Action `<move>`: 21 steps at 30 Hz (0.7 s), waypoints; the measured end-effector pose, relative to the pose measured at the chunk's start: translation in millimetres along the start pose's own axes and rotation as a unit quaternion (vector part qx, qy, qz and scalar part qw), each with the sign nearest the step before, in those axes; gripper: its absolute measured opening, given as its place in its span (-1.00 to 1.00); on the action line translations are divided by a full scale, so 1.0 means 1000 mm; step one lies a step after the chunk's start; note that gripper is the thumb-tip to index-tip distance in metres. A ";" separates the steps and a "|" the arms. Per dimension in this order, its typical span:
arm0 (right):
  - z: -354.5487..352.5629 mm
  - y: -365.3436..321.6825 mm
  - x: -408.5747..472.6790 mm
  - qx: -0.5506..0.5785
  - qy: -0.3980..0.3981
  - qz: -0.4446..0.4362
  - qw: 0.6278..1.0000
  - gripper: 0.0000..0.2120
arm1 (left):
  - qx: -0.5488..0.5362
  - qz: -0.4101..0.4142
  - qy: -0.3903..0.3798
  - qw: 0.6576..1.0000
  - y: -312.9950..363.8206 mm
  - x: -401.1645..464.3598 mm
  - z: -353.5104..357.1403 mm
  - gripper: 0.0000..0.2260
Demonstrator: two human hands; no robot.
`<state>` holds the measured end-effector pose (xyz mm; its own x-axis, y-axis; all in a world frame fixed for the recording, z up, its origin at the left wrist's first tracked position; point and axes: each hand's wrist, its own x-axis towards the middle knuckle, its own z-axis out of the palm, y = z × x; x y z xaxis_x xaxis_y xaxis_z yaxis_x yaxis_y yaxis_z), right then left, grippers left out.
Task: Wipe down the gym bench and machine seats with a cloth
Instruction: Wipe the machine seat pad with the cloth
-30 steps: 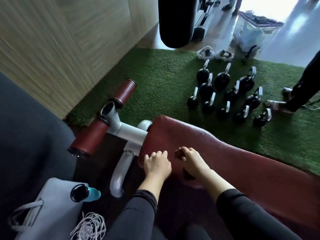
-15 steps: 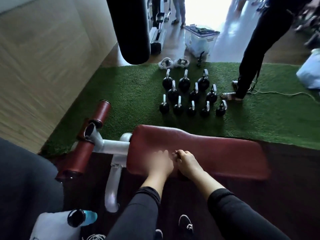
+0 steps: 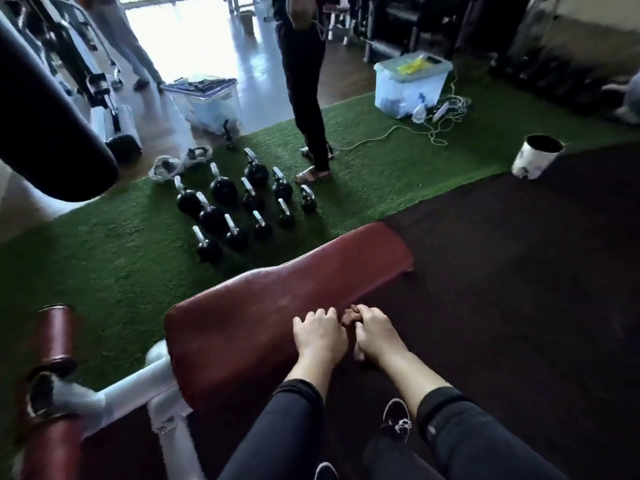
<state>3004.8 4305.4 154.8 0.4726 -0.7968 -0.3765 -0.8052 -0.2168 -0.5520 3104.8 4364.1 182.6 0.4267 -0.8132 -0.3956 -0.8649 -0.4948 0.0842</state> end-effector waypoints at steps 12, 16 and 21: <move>-0.131 0.155 -0.030 0.032 0.082 0.184 0.979 -0.47 | 0.063 0.229 0.007 0.971 0.217 0.043 -0.007 -0.70; -0.174 0.206 -0.028 0.018 0.079 0.223 0.971 -0.26 | 0.079 0.283 0.009 0.956 0.293 0.061 -0.013 -0.69; -0.230 0.260 -0.027 0.021 0.121 0.230 0.966 -0.32 | 0.091 0.322 -0.002 0.942 0.378 0.076 -0.017 -0.67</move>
<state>2700.4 4140.8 192.5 -0.0324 -0.9127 -0.4074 -0.8921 0.2102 -0.4001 2814.2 4110.2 199.8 -0.2033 -0.9256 -0.3192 -0.9753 0.1627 0.1493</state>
